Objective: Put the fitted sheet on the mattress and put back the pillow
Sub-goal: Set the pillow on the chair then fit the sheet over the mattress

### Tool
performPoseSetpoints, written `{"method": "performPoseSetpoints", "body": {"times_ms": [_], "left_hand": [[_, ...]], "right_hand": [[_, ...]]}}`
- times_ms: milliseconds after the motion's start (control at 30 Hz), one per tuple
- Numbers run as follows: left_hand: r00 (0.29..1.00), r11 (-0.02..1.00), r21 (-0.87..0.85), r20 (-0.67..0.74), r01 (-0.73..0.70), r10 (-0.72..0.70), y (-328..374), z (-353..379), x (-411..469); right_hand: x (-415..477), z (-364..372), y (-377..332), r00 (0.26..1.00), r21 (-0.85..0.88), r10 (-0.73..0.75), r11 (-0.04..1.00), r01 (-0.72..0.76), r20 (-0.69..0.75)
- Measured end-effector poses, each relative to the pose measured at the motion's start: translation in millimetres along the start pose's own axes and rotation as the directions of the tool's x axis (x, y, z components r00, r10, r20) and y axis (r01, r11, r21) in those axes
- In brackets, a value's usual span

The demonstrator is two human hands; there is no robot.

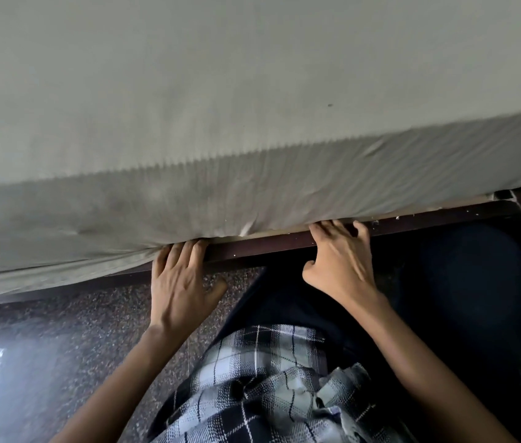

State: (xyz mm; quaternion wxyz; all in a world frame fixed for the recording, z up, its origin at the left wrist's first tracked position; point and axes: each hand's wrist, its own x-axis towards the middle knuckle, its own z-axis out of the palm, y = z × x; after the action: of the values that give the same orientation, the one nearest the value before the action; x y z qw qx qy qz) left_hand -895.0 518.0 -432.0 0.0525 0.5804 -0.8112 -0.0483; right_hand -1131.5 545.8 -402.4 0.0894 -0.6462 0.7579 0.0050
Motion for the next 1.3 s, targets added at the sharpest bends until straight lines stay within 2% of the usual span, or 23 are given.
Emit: {"method": "performPoseSetpoints", "body": {"times_ms": [167,333,400,500,567,733,833,900,967,1033,1100,1167,1300], "left_hand": [[0.998,0.995,-0.077,-0.038,-0.062,0.059,-6.1,-6.8,3.1],[0.987,0.984,-0.099,0.051,-0.145,0.151,-23.4,-11.1,8.2],[0.981,0.980,-0.092,0.070,-0.176,0.182,-28.4,-8.4,7.8],[0.981,0.974,-0.141,0.059,-0.175,0.185,-30.4,-6.6,8.1],[0.983,0.971,-0.175,0.051,-0.165,0.176,-30.9,-6.0,7.8],[0.976,0.943,-0.265,0.030,-0.200,0.215,-36.1,-4.0,6.0],[0.969,0.909,-0.344,-0.006,-0.235,0.248,-40.0,-9.5,5.1],[0.971,0.899,-0.366,-0.089,-0.240,0.223,-41.1,-12.7,2.5],[0.959,0.927,-0.307,-0.248,-0.213,0.139,-47.6,-14.3,-6.5],[0.917,0.965,-0.239,-0.400,-0.106,0.001,-66.4,-13.8,-18.5],[0.875,0.979,-0.204,-0.471,0.014,-0.111,-90.9,-10.9,-29.8],[0.863,0.985,-0.158,-0.486,0.069,-0.138,-108.4,-7.2,-38.7],[0.903,0.993,-0.091,-0.417,0.071,-0.103,-114.6,-18.2,-38.1]], "right_hand": [[-1.2,-4.5,-8.6,0.992,0.001,0.085,0.996,-0.086,0.093],[-4.0,-13.1,-28.6,0.964,-0.009,0.137,0.990,-0.139,0.226],[-3.3,-26.8,-46.4,0.962,0.064,0.069,0.994,-0.089,0.263],[-4.6,-38.5,-82.8,0.935,0.230,-0.211,0.962,0.147,0.284],[-2.9,-30.2,-105.3,0.900,0.246,-0.343,0.928,0.281,0.269],[3.1,-11.3,-117.4,0.961,0.277,-0.269,0.930,0.241,0.069],[5.0,-12.4,-110.5,0.911,0.228,-0.374,0.915,0.332,0.173],[8.2,-18.1,-106.7,0.868,0.229,-0.418,0.903,0.364,0.268],[12.1,-26.8,-103.6,0.805,0.200,-0.457,0.890,0.411,0.378],[19.5,-38.0,-100.4,0.727,0.189,-0.483,0.872,0.452,0.489],[26.0,-49.6,-101.6,0.684,0.199,-0.488,0.865,0.460,0.543],[26.3,-52.7,-109.1,0.688,0.152,-0.497,0.853,0.499,0.529],[11.4,-39.2,-117.9,0.773,0.072,-0.476,0.866,0.494,0.419]]}}
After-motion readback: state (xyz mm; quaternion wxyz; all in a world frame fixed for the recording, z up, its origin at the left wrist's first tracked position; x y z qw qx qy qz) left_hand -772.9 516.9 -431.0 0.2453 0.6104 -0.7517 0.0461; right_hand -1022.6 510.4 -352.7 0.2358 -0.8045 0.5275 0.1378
